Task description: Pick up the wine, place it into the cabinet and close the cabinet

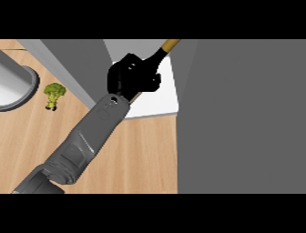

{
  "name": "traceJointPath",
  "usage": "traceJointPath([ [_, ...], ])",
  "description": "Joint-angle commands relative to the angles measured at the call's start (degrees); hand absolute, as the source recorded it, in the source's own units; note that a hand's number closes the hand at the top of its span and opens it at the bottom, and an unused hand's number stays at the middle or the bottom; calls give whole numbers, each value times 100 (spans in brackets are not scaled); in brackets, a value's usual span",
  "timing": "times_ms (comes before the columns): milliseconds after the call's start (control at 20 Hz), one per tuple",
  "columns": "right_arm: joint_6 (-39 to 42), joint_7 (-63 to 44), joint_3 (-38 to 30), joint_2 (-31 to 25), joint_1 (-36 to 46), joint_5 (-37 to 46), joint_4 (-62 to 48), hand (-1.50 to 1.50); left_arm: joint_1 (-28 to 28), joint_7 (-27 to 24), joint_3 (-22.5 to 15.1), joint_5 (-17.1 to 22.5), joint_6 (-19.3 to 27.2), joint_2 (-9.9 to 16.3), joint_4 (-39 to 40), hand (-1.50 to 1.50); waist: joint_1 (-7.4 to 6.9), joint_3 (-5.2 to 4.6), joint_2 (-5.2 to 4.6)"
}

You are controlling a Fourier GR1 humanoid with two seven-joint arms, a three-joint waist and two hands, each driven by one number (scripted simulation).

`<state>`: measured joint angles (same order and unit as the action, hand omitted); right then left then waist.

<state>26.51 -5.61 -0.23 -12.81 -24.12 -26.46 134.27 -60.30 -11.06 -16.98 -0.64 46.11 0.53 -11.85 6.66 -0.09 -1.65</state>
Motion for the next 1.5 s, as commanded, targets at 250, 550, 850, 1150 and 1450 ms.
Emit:
traceJointPath([
  [250, 22, -130, 111, -40, 24, -381, 230, -150, -392, 663, -350, 94, 333, -49, 79, 150, 179, 4, -5],
  [550, -111, -288, 79, -101, 174, -465, 284, -150, -461, 1324, -704, -111, 654, -50, 452, 150, 221, 5, -23],
  [850, -36, -249, 185, -116, 146, -400, 325, -150, -379, 1309, -827, -208, 902, -52, 497, -150, 268, -1, -65],
  [1150, 8, -143, -136, -210, 156, -604, 133, -150, -571, 1658, -1105, -490, 694, -53, 811, -150, 98, 7, -29],
  [1450, 11, -120, 77, -128, 72, -538, 227, -150, -364, 1797, -1030, -392, 717, -53, 624, -150, 206, 0, -56],
])
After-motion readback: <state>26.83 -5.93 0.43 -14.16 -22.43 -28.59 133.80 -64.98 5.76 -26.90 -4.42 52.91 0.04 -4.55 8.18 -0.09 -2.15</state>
